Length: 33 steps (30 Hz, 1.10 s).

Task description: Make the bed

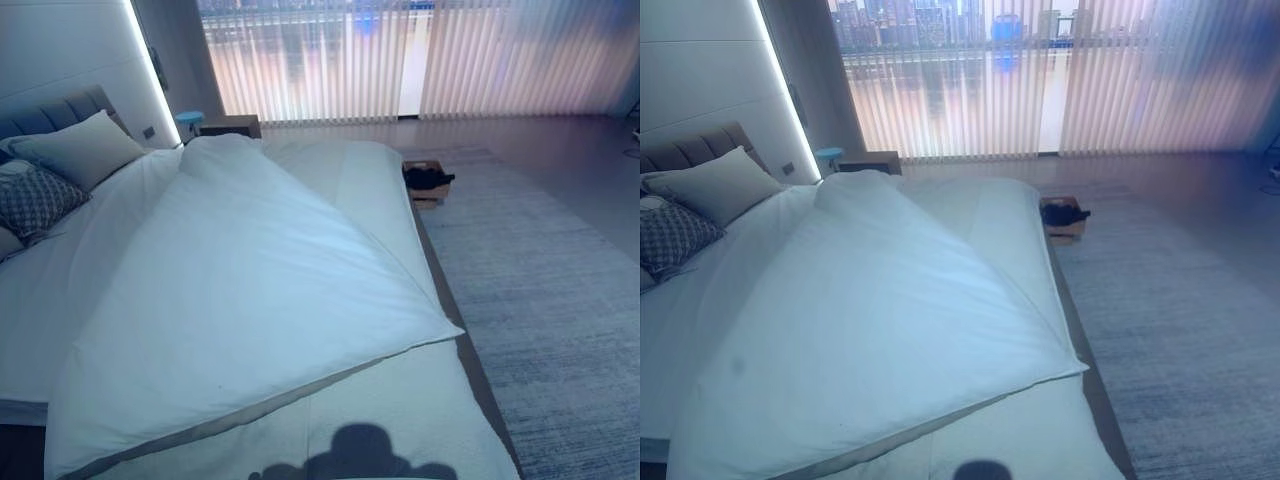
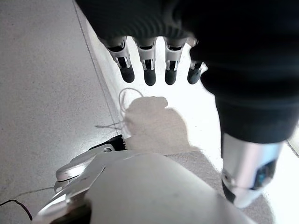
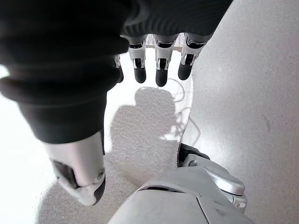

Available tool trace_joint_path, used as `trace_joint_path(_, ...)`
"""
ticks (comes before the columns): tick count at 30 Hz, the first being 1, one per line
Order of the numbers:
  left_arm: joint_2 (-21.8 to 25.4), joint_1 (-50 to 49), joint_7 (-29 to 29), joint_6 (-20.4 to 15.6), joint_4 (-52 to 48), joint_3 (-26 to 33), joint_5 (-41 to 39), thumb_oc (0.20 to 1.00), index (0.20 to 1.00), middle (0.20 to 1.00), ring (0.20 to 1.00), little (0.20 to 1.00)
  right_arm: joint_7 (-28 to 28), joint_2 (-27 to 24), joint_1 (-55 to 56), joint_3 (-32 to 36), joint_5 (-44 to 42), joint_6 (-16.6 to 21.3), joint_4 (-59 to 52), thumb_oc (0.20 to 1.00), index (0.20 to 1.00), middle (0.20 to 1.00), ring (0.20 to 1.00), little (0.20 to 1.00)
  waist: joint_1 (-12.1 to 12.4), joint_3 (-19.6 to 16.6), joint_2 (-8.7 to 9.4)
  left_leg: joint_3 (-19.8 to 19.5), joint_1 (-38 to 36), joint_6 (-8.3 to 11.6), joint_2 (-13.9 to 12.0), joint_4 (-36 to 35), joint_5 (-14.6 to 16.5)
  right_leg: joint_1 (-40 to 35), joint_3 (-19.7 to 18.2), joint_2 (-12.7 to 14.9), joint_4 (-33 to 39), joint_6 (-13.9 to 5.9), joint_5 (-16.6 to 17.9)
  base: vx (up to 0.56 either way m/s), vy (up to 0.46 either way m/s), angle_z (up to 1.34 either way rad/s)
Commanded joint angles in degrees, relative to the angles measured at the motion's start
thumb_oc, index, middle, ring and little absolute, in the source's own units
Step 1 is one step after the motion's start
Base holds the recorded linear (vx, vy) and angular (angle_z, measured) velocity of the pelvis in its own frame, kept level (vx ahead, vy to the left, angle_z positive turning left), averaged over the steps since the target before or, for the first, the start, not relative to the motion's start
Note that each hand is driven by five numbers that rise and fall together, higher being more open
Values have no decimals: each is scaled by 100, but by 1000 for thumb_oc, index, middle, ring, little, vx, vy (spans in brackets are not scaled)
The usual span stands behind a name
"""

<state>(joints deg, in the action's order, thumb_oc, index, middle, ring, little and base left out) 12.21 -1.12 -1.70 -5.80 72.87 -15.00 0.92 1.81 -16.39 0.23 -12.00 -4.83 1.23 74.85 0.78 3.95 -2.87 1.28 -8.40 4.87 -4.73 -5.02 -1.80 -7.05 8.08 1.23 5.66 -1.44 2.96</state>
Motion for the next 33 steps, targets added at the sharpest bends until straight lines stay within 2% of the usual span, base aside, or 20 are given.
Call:
trace_joint_path(1,-50,360,-43,-47,204,69,-180,1000,1000,1000,1000,1000,38,113,-433,-231,88,110,180,1000,1000,1000,1000,1000,-26,164,388,-116,-90,-309,573,2,305,-219,-105,-4,-66,-394,-397,0,0,0)
trace_joint_path(14,-128,270,-49,-4,294,360,-607,1000,1000,1000,1000,1000,51,178,-388,-44,-249,133,159,1000,1000,1000,1000,1000,-20,168,413,-109,-97,-308,570,2,320,-226,-98,-2,-66,-404,-399,0,0,0)
trace_joint_path(17,-164,255,-84,-31,261,441,-812,1000,1000,1000,1000,1000,42,258,-409,201,-927,225,-27,1000,1000,1000,1000,1000,-37,190,407,-91,-80,-308,562,2,320,-209,-103,-8,-66,-407,-402,0,0,0)
trace_joint_path(19,-163,253,-101,-41,256,454,-862,1000,1000,1000,1000,1000,63,281,-414,240,-1085,263,-130,1000,1000,1000,1000,1000,-38,198,406,-84,-72,-307,563,2,317,-196,-105,-10,-66,-410,-397,0,0,0)
trace_joint_path(21,-176,248,-150,-70,185,481,-1042,1000,1000,1000,1000,1000,82,314,-466,410,-1661,355,-386,1000,1000,1000,1000,1000,-43,239,389,-74,-42,-304,562,2,305,-158,-105,-8,-66,-417,-387,0,0,0)
trace_joint_path(25,-182,265,-190,-85,160,509,-1231,1000,1000,1000,1000,1000,113,314,-557,473,-2018,421,-652,1000,1000,1000,1000,1000,-40,296,371,-59,19,-295,562,2,286,-101,-99,0,-66,-421,-372,-10,2,0)
trace_joint_path(29,-177,367,-297,-139,27,490,-1591,1000,1000,1000,1000,1000,269,225,-829,483,-2471,518,-1142,1000,1000,1000,1000,1000,-30,483,351,-61,214,-287,557,2,211,97,-87,22,-66,-426,-304,-77,4,-1)
trace_joint_path(33,-189,658,-507,-209,-155,295,-1931,1000,1000,1000,1000,1000,523,96,-1490,491,-3104,657,-1509,1000,1000,1000,1000,1000,7,865,288,-58,657,-258,566,2,28,551,-28,64,-70,-433,-127,-123,10,-1)
